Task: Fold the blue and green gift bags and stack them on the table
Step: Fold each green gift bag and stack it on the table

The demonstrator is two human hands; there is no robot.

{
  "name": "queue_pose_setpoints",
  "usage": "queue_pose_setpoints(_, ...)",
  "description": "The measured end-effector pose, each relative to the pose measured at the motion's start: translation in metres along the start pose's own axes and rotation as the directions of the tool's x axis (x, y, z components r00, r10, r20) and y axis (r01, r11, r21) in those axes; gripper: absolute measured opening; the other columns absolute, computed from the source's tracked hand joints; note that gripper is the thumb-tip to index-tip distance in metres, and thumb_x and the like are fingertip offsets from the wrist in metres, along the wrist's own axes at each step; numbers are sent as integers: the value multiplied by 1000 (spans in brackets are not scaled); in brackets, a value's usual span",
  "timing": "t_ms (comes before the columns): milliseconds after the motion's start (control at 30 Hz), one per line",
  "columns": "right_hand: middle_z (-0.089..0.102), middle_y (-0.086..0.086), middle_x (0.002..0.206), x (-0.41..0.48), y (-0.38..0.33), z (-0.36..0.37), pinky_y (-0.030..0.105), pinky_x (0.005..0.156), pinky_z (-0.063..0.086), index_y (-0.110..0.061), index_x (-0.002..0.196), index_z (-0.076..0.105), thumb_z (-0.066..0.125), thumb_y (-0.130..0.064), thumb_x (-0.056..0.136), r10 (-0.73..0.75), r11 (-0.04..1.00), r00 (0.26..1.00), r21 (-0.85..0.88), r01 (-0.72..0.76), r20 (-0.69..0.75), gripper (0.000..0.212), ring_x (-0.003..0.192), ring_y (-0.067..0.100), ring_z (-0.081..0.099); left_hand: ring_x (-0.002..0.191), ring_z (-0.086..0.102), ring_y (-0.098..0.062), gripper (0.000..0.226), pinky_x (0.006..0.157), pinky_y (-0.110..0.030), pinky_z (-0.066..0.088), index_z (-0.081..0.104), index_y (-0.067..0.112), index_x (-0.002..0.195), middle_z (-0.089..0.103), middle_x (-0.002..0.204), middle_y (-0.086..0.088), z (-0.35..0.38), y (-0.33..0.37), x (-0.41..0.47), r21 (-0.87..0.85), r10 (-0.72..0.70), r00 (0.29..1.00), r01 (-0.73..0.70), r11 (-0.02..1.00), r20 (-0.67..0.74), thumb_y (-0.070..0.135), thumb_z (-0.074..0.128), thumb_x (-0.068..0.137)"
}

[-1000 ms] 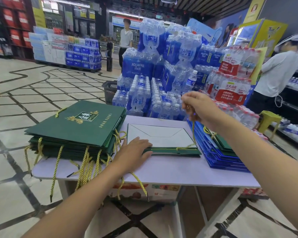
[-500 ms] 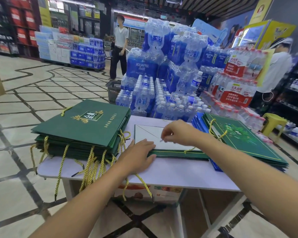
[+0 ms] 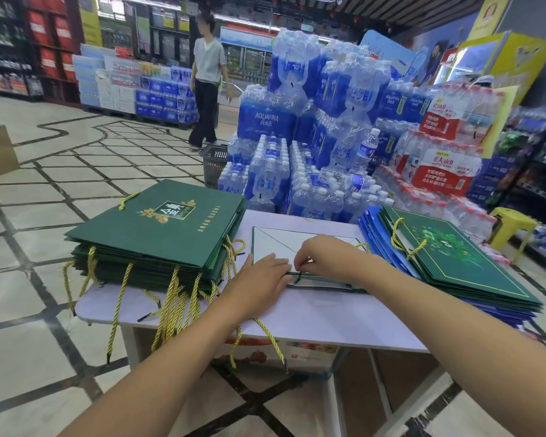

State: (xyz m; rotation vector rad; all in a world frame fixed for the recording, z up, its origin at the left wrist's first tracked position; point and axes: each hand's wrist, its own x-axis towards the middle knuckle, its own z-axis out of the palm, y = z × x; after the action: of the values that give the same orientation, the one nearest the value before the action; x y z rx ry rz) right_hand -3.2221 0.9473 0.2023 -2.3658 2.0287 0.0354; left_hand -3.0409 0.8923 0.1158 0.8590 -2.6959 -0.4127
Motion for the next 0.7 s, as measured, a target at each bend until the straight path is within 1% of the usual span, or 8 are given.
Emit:
queue_pose_setpoints(67,68,-12,92,2,-1,-1,23,76,42,-22,100,79,63,-16,95,0,1000,1000,21,0,2,18,88,9,61,156,19,-17,43,126,-56,10,51,21,144,45,153,8,0,0,0,-4,-6,1000,6,1000,1,38,26,113)
queue_pose_setpoints(167,75,-9,98,5,2,1,25,81,50,-21,99,80,64,-18,94,62,989,998,133,-65,23,17,87,9,63,156,19,-16,45,126,-56,9,50,22,146,44,155,8,-1,0,0,-17,-9,1000,9,1000,-1,38,25,113)
queue_pose_setpoints(300,76,-8,89,8,4,11,24,77,49,-20,95,81,69,-23,91,154,956,985,240,-168,74,13,82,9,64,156,19,-16,45,126,-55,9,51,21,145,45,154,7,-1,0,-1,-10,-13,1000,13,1000,6,38,25,113)
queue_pose_setpoints(433,75,-11,92,7,6,14,24,82,52,-25,94,80,72,-26,88,193,940,981,282,-191,23,9,88,7,66,156,19,-16,45,126,-55,9,51,24,146,45,154,9,0,-1,0,-18,-14,1000,14,1000,-2,38,24,113)
queue_pose_setpoints(500,73,-13,93,5,8,14,23,80,51,-27,92,77,73,-29,88,233,926,972,304,-222,-3,7,88,6,65,156,19,-16,46,127,-54,9,48,25,149,42,158,11,3,-3,2,-29,-28,999,27,999,-16,39,24,113)
queue_pose_setpoints(600,72,-16,94,-1,7,18,19,73,45,-27,96,80,67,-33,94,257,917,966,316,-242,-8,15,84,0,61,156,21,-15,47,127,-53,8,46,24,152,41,160,10,6,-7,4,-60,-55,998,53,997,-43,40,26,113)
queue_pose_setpoints(633,72,-15,96,-2,6,20,20,74,44,-26,98,80,64,-35,96,257,915,966,323,-241,-5,18,85,2,61,156,22,-15,47,127,-53,8,48,24,151,42,159,9,6,-8,4,-69,-59,997,56,996,-46,40,26,113)
queue_pose_setpoints(700,72,-12,107,-8,6,21,27,85,47,-27,104,80,60,-39,99,242,918,970,324,-230,2,24,98,9,61,155,24,-17,44,126,-53,10,53,23,145,48,154,7,6,-7,4,-84,-62,997,58,995,-53,38,27,113)
